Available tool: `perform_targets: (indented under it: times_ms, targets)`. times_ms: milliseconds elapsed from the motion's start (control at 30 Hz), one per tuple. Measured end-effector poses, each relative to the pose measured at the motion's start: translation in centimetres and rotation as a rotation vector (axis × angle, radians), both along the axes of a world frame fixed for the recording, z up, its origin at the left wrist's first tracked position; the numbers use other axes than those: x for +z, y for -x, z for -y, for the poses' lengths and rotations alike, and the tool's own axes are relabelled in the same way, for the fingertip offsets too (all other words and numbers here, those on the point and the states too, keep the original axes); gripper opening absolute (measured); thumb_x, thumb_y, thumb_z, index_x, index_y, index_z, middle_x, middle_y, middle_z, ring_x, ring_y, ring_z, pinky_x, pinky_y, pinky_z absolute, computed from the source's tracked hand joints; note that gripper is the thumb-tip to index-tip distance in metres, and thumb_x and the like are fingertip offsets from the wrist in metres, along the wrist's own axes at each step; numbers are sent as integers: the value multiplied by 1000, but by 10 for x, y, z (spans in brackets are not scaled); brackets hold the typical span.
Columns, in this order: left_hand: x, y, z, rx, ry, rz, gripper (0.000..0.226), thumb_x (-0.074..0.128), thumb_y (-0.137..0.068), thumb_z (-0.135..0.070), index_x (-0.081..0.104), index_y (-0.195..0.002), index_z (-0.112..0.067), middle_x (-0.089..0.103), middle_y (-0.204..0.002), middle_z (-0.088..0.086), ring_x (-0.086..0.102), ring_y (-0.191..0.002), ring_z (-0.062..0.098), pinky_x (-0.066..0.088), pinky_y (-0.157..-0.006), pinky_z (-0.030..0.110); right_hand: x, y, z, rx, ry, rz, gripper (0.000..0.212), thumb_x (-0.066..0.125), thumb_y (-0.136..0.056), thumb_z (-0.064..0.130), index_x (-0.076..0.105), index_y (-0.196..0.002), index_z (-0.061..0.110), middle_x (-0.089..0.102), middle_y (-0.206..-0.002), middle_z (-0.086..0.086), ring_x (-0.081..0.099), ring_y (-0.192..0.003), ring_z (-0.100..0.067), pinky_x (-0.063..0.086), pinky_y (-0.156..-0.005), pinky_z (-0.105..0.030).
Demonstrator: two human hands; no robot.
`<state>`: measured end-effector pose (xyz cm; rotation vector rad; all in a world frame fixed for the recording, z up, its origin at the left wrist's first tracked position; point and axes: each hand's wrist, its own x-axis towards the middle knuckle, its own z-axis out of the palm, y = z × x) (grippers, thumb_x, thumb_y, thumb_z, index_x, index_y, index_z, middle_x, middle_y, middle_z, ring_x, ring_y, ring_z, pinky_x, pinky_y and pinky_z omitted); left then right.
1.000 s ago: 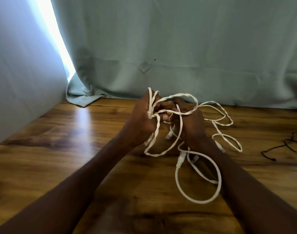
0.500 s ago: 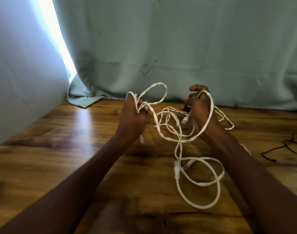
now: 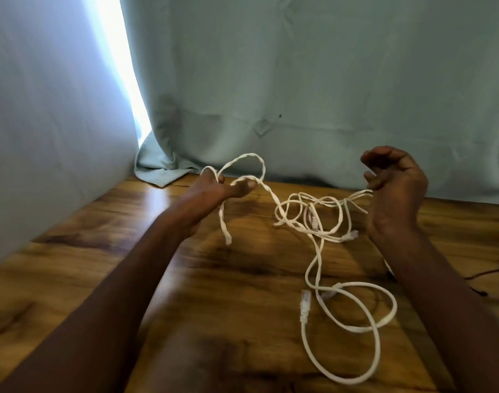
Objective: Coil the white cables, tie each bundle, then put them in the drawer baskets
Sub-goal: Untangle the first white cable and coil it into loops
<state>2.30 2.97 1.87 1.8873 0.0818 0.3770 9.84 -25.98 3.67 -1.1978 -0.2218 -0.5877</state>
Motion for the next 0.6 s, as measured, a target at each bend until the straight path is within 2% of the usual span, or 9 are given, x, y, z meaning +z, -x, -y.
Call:
perform_targets:
  times_ms: [67,100,167,233,300,367,467,600]
  targets:
    - [6,4,-8,-20,3,69,97,81,-60,-77,64,-111,4,58,-87,12,54,-82,27,43,-76,39,1,8,-5,-25,69,103,38,45,-81,-4,73,-102,10,75,-102,-9,72,-104,-24,54,-79,-28]
    - [7,3,-14,-12,4,84,96,81,-59,-77,66,-113,1,63,-90,13,60,-84,27,46,-77,39,2,13,-8,-19,125,149,35,47,-83,-3,73,-101,10,76,-102,-9,72,-105,-24,55,-81,-27]
    - [6,4,-25,28,-56,99,79,85,-62,-67,70,-108,-5,71,-91,7,68,-85,19,52,-76,38,2,19,-17,32,219,204,30,51,-86,-6,74,-101,7,76,-102,-9,72,-104,-21,56,-85,-26]
    - [-2,0,-36,237,-268,83,65,89,-61,-59,67,-100,-12,73,-90,6,71,-84,22,58,-75,44,0,25,-25,101,289,222,27,54,-87,-8,74,-99,4,77,-102,-9,72,-103,-19,56,-88,-26]
    - [-6,0,-37,426,-396,40,68,89,-54,-60,59,-96,-15,69,-88,3,68,-83,23,58,-75,46,-2,30,-31,160,360,243,24,54,-89,-9,74,-99,1,77,-100,-9,72,-103,-19,57,-90,-29]
    - [-3,1,-34,381,-359,2,74,89,-47,-64,58,-94,-15,69,-86,2,67,-80,21,56,-74,45,-6,34,-36,204,443,264,23,54,-93,-8,74,-100,1,76,-100,-9,72,-101,-17,57,-90,-27]
    - [7,5,-20,144,-286,-6,74,96,-52,-54,56,-96,-11,63,-83,6,62,-76,21,53,-67,42,-8,41,-43,297,498,293,22,55,-98,-5,73,-108,2,76,-104,-8,72,-102,-16,57,-90,-24]
    - [16,13,19,46,-333,54,61,96,-64,-36,49,-99,-17,57,-88,4,53,-78,14,52,-69,42,-3,52,-51,424,565,296,26,52,-106,18,73,-118,6,76,-113,-3,72,-110,-16,56,-95,-27]
